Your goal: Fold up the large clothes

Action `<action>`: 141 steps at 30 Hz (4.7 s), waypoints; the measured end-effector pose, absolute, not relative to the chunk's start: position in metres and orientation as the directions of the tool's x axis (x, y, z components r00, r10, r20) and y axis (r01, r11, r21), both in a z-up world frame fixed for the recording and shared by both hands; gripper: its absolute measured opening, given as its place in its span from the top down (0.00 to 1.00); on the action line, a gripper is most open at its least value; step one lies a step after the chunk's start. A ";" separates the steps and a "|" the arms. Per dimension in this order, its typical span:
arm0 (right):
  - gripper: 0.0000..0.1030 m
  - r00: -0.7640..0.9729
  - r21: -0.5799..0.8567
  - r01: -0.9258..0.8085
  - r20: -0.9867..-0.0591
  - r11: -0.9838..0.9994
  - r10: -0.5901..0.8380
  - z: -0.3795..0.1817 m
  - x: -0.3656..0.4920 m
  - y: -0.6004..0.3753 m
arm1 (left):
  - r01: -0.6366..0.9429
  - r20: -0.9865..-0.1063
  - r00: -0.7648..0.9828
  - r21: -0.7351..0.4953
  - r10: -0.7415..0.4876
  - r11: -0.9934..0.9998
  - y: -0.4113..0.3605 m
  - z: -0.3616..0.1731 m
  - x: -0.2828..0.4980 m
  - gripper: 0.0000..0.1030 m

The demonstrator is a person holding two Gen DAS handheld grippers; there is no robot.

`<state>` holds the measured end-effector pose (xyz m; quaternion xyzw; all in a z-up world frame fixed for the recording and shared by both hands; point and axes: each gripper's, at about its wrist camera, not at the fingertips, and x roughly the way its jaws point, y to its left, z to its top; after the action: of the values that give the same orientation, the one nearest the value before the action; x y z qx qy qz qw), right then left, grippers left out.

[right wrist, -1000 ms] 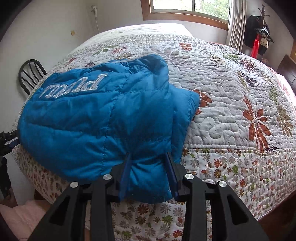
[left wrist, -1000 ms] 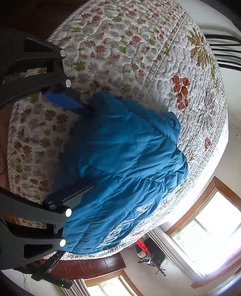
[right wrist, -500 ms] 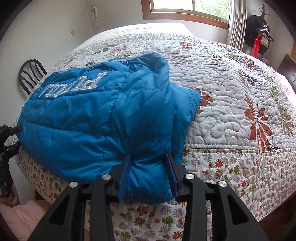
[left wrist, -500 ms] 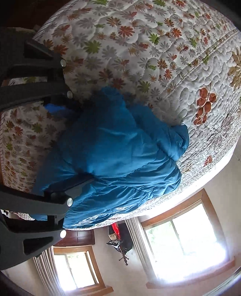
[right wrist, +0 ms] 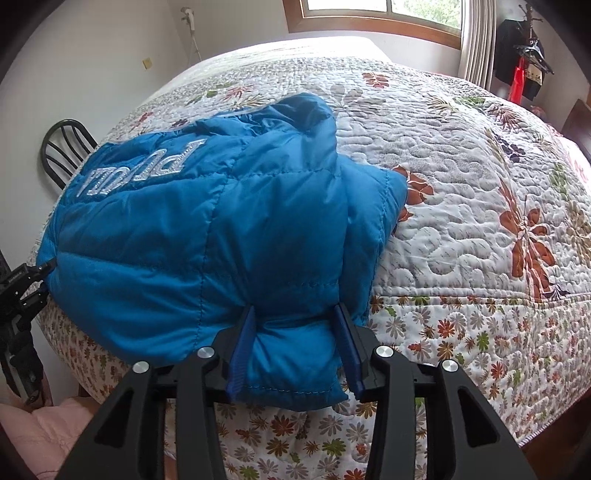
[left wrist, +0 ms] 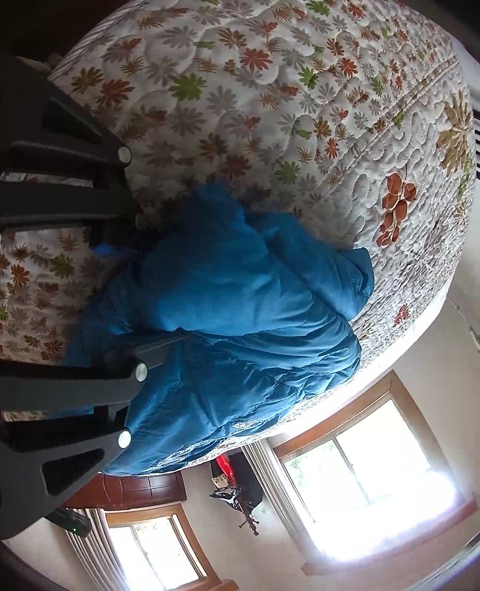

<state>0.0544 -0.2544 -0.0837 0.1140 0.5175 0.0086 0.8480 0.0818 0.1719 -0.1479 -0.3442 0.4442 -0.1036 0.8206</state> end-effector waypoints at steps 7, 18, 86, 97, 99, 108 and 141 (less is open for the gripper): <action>0.57 0.474 0.190 0.103 -0.872 0.976 0.120 -0.084 0.052 -0.251 | -0.100 -0.652 0.590 -0.645 -0.477 0.758 0.172 -0.147 0.084 0.71; 0.57 0.528 0.182 0.211 -0.848 0.961 0.044 -0.053 0.017 -0.292 | 0.065 -0.572 0.728 -0.492 -0.378 0.868 0.145 -0.075 0.070 0.78; 0.33 0.545 0.158 0.030 -0.831 0.987 0.117 0.011 0.037 -0.227 | 0.517 -0.634 0.584 -0.191 -0.507 0.834 -0.056 0.003 0.040 0.50; 0.25 0.472 0.291 0.027 -0.847 0.956 0.244 0.017 0.098 -0.215 | 0.371 -0.731 0.559 -0.201 -0.391 0.907 -0.033 -0.037 0.096 0.51; 0.25 0.454 0.283 0.032 -0.859 0.959 0.238 0.013 0.110 -0.211 | 0.372 -0.732 0.557 -0.204 -0.393 0.906 -0.032 -0.040 0.097 0.51; 0.25 0.358 0.386 0.102 -0.874 0.917 0.329 -0.022 0.162 -0.222 | 0.372 -0.726 0.572 -0.186 -0.383 0.909 -0.033 -0.040 0.098 0.51; 0.70 0.570 0.555 0.181 -0.732 0.812 0.373 -0.080 0.050 -0.331 | 0.528 -0.748 0.522 -0.095 -0.410 0.844 -0.129 -0.063 0.074 0.43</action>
<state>0.0496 -0.3315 -0.0801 0.3010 0.4602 0.0575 0.8332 0.0736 -0.1286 -0.0629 0.0720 0.4076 -0.2696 0.8695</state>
